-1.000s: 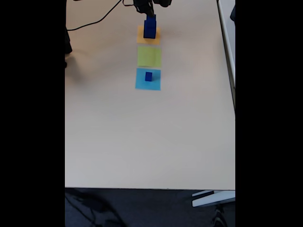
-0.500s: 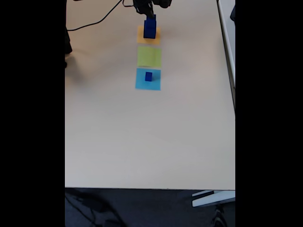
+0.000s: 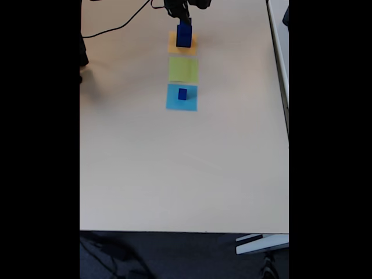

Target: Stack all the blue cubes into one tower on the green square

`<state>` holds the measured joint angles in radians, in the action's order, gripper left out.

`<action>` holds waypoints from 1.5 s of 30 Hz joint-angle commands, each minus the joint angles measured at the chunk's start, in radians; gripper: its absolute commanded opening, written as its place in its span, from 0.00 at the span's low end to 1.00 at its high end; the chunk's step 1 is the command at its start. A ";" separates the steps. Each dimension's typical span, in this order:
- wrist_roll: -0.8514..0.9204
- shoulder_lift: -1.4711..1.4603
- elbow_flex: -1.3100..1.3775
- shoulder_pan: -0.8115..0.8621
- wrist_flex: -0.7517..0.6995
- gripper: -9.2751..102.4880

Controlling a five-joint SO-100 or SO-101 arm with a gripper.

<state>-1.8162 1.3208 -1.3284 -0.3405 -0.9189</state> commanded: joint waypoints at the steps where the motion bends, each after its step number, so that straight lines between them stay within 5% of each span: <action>1: 0.043 0.044 0.032 0.000 0.037 0.24; 18: 0.261 0.137 0.137 0.158 0.041 0.29; 27: 0.360 0.229 -0.080 0.330 0.064 0.30; 45: 0.433 0.270 -0.486 0.479 0.354 0.31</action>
<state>-1.3944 1.5140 -1.8086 0.1181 -0.6044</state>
